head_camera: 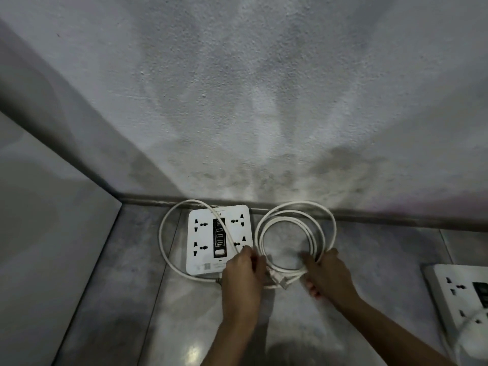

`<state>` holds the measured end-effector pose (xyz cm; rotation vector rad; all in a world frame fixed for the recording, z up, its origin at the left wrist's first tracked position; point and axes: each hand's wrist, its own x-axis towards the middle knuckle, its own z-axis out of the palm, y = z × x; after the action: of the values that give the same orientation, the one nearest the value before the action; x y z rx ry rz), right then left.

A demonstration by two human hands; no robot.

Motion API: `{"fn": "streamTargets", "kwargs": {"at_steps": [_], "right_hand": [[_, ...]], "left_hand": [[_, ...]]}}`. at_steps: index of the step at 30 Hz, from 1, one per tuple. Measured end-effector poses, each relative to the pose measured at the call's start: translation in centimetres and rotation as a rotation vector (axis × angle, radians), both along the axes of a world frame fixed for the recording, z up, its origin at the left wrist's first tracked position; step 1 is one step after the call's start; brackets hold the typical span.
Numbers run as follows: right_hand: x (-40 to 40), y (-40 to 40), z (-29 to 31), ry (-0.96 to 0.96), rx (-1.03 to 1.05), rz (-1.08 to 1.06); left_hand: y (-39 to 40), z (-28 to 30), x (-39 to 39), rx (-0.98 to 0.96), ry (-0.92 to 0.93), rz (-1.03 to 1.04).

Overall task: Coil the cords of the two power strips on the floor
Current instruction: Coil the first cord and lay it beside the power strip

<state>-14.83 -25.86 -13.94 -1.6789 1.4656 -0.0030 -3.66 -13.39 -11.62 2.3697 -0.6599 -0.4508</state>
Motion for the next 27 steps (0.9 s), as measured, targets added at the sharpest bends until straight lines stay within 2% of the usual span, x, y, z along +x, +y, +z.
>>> {"fn": "streamTargets", "kwargs": {"at_steps": [2, 5, 7, 9, 10, 12, 14, 18, 27], "right_hand": [[-0.5, -0.3, -0.2, 0.186, -0.13, 0.147], [-1.4, -0.7, -0.3, 0.251, -0.208, 0.199], [-1.8, -0.6, 0.0, 0.178, -0.249, 0.102], [-1.9, -0.3, 0.1, 0.094, -0.393, -0.001], [-1.8, -0.2, 0.0, 0.095, -0.469, 0.015], [-1.4, 0.2, -0.6, 0.068, -0.521, 0.137], [-1.0, 0.8, -1.4, 0.028, -0.483, 0.267], [-0.6, 2.5, -2.6, 0.123, -0.509, 0.442], [0.0, 3.4, -2.9, 0.277, -0.509, 0.588]], "left_hand": [[1.1, 0.3, 0.0, -0.037, -0.182, 0.004], [2.8, -1.0, 0.4, -0.018, -0.352, 0.023], [3.4, -2.1, 0.6, 0.081, -0.339, 0.002], [3.6, -3.0, 0.8, 0.177, -0.299, -0.019], [3.6, -3.2, 0.8, 0.202, -0.28, -0.018], [3.5, -3.6, 0.9, 0.231, -0.265, -0.004], [3.4, -3.7, 1.0, 0.23, -0.271, -0.011], [4.3, -3.8, 2.4, 0.184, -0.27, -0.093], [4.8, -4.3, 4.4, 0.244, -0.309, -0.179]]}}
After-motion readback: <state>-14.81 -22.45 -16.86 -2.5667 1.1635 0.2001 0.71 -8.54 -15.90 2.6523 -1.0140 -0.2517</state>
